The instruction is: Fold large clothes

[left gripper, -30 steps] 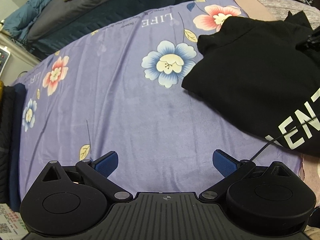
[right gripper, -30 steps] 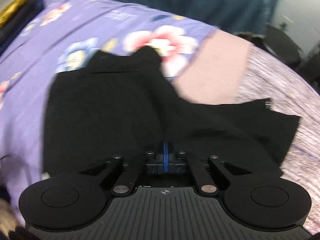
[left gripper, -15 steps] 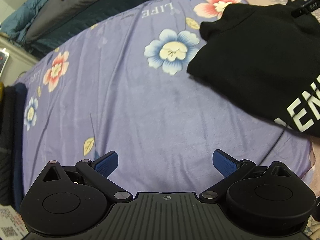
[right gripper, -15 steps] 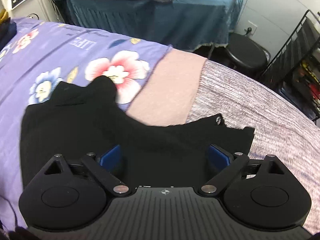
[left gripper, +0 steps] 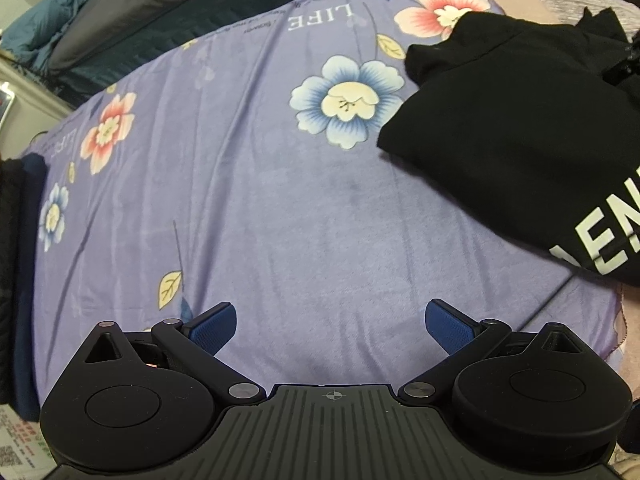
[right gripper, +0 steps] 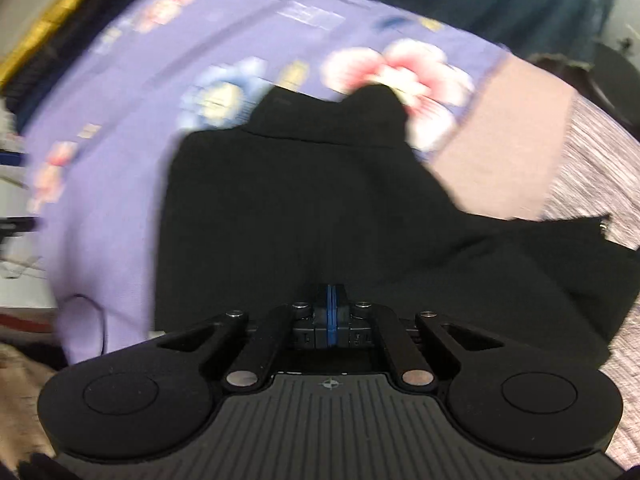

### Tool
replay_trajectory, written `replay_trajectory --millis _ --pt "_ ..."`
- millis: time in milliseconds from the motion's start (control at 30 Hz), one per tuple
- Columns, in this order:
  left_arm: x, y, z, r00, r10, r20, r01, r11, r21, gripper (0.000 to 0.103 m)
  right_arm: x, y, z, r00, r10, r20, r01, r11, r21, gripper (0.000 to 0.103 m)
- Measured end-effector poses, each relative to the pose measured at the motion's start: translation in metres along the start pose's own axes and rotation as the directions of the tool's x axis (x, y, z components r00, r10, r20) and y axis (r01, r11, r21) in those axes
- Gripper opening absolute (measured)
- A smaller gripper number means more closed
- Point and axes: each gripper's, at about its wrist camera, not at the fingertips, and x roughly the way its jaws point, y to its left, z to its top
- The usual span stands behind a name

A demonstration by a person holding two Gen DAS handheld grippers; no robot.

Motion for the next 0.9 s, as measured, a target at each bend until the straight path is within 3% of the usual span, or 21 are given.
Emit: replay_trajectory --millis 33,133,167,233,267,300,367,600,733,800,833,867,900 --pt "0.0 -0.001 0.0 1.0 -0.003 0.004 0.003 1.0 0.009 0.103 -0.003 0.003 -0.001 1.0 -0.03 0.003 0.03 0.999 -0.014 0.002" --pt "-0.002 -0.003 -0.001 1.0 0.002 0.013 -0.002 1.0 0.031 0.103 -0.005 -0.005 0.0 1.0 -0.006 -0.001 0.006 0.999 0.038 0.002" --pt "-0.003 -0.003 -0.002 1.0 0.0 0.014 -0.001 0.999 0.034 0.103 -0.005 -0.006 0.0 1.0 -0.017 0.003 0.017 0.999 0.042 0.007" --pt "-0.003 -0.003 -0.005 1.0 0.0 0.014 -0.001 0.999 0.034 0.103 -0.004 -0.009 0.006 0.995 -0.094 0.029 0.093 0.995 0.038 0.051" --pt "-0.002 -0.002 -0.006 1.0 0.002 0.013 -0.003 1.0 0.031 0.103 -0.004 -0.011 0.008 0.991 -0.126 0.045 0.124 0.992 0.034 0.088" --pt "-0.001 -0.002 -0.007 1.0 0.004 0.012 -0.005 1.0 0.024 0.103 -0.005 -0.014 0.01 0.989 -0.135 0.065 0.133 0.991 0.029 0.095" --pt "0.002 -0.001 -0.009 1.0 0.006 0.008 -0.006 1.0 0.0 0.103 0.001 -0.027 0.019 0.992 -0.111 0.064 0.109 0.993 0.033 0.086" --pt "0.019 -0.008 -0.021 0.999 -0.029 -0.037 0.025 0.994 -0.106 0.103 0.035 -0.059 0.053 0.999 -0.036 0.011 0.037 0.999 -0.029 0.087" --pt "0.024 -0.015 -0.026 0.998 -0.027 -0.057 0.019 0.992 -0.127 0.103 0.062 -0.076 0.066 0.996 0.076 -0.047 -0.077 0.997 -0.006 0.083" --pt "0.025 -0.016 -0.025 0.998 -0.03 -0.063 0.022 0.991 -0.135 0.103 0.065 -0.08 0.067 0.982 0.176 -0.073 -0.174 0.984 0.04 0.054" --pt "0.024 -0.016 -0.024 0.998 -0.033 -0.061 0.024 0.99 -0.137 0.103 0.064 -0.079 0.065 0.978 0.189 -0.084 -0.186 0.982 0.037 0.047" --pt "0.023 -0.015 -0.023 0.998 -0.034 -0.057 0.026 0.99 -0.137 0.103 0.06 -0.076 0.063 0.978 0.19 -0.092 -0.189 0.982 0.021 0.026" --pt "0.023 -0.015 -0.022 0.998 -0.034 -0.052 0.027 0.99 -0.136 0.103 0.055 -0.072 0.06 0.976 0.195 -0.099 -0.195 0.981 0.011 0.011"
